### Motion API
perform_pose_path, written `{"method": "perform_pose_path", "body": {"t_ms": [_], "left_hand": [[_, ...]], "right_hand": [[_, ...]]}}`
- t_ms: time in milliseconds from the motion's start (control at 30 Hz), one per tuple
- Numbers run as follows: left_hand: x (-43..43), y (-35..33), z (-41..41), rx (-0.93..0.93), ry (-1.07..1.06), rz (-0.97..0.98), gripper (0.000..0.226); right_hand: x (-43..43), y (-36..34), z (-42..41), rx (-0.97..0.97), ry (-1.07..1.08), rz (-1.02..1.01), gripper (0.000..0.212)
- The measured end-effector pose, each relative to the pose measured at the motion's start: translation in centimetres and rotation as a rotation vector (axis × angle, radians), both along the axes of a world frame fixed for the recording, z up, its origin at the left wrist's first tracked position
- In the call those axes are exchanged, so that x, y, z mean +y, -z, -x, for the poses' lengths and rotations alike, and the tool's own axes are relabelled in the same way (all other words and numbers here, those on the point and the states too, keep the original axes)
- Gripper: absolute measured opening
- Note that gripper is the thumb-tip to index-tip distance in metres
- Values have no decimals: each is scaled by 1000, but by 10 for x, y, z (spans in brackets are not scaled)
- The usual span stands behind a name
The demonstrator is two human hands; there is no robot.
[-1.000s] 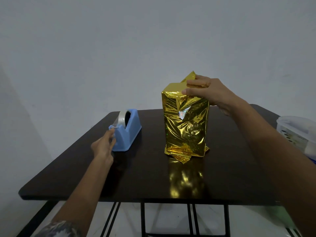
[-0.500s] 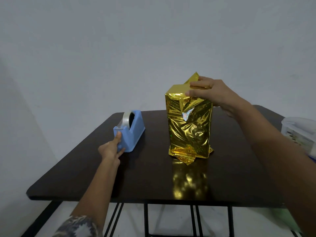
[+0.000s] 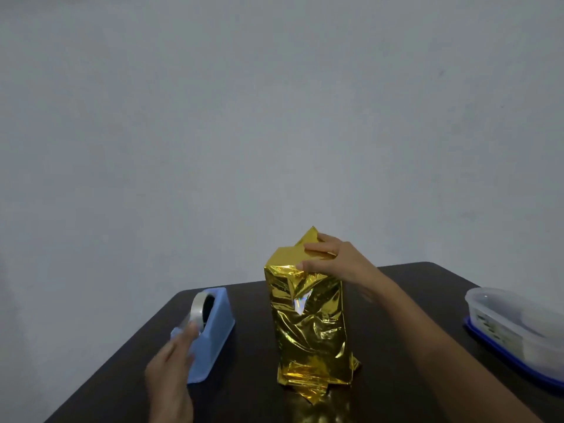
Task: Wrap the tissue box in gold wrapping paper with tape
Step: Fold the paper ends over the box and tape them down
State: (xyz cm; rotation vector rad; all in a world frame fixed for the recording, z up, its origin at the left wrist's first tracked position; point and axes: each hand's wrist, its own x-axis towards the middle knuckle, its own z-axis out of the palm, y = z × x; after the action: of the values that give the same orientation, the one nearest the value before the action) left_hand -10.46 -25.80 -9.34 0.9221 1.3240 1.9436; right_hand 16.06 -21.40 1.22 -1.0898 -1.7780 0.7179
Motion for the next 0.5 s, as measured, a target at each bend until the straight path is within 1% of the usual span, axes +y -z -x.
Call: {"method": "perform_pose_path", "body": {"t_ms": [33,133,200,267,300,367,500], "left_hand": [[-2,-17,-10,-1,45,-51,5],[-1,-72,-40,216,254,-204,7],[6,-100,-57,353,417,-219,8],[19,-118,-68,491,548,-199,22],[24,-124,-73,531,597,-190,23],[35,-128,-78,550,674,-157,20],[47,-131,-80,535,753,-123,21]], "right_hand": [[0,0,1,-6,-2,0,61],[-2,0,2,-14,-14,-8,61],[-3,0,1,-9,-27,-2,60],[-4,0,-1,-9,-37,4,60],[-4,0,-2,-7,-39,6,61],[-5,1,-4,0,-45,5,60],[-5,-1,-2,-10,-62,-1,60]]}}
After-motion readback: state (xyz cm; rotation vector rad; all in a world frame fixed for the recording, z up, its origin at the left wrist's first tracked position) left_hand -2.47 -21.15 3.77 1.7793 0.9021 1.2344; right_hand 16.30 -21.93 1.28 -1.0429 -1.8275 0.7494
